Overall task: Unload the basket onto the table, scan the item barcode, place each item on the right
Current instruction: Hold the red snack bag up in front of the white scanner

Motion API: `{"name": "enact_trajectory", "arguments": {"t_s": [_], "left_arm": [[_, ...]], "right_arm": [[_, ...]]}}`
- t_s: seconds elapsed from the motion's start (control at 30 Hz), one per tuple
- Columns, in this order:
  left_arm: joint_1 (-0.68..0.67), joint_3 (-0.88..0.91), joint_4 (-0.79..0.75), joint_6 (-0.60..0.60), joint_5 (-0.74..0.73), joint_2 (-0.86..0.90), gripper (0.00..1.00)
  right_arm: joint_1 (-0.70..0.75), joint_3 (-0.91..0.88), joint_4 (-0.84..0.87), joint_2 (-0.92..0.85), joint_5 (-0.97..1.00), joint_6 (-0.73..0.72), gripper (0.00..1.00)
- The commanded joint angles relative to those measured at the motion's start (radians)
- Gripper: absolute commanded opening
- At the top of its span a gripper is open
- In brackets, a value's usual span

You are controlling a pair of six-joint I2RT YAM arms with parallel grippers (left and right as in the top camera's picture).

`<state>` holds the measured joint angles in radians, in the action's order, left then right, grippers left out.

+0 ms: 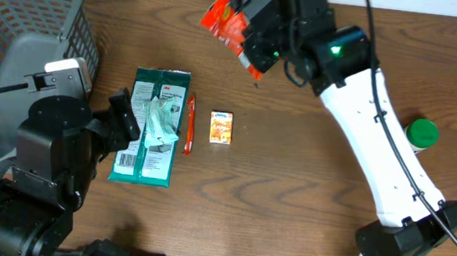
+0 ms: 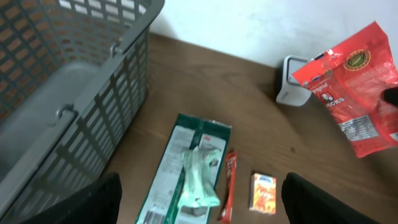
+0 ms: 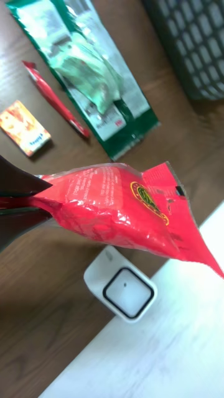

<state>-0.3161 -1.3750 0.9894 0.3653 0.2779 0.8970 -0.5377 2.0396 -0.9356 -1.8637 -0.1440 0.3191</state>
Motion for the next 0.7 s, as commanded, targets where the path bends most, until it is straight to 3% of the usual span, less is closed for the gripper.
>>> {"name": "enact_trajectory", "arguments": {"t_s": [0.0, 0.1, 0.2, 0.33, 0.43, 0.67], "left_arm": [[0.003, -0.003, 0.023, -0.01, 0.023, -0.003, 0.82], [0.003, -0.003, 0.027, -0.009, 0.023, -0.003, 0.82], [0.003, -0.003, 0.027, -0.01, 0.023, -0.003, 0.82], [0.003, -0.003, 0.027, -0.01, 0.023, -0.003, 0.82], [0.003, -0.003, 0.027, -0.01, 0.023, -0.003, 0.82], [0.003, -0.003, 0.027, -0.01, 0.023, -0.003, 0.82]], "right_arm": [[-0.023, 0.035, -0.012, 0.008, 0.035, 0.045, 0.01], [-0.031, 0.035, -0.021, 0.008, 0.095, 0.09, 0.01], [-0.046, 0.032, -0.015, 0.005, 0.096, 0.25, 0.01], [-0.056, 0.032, 0.106, -0.018, 0.16, 0.352, 0.01], [-0.059, 0.032, 0.189, -0.055, 0.224, 0.522, 0.01], [-0.059, 0.032, 0.446, -0.19, 0.341, 0.699, 0.01]]}}
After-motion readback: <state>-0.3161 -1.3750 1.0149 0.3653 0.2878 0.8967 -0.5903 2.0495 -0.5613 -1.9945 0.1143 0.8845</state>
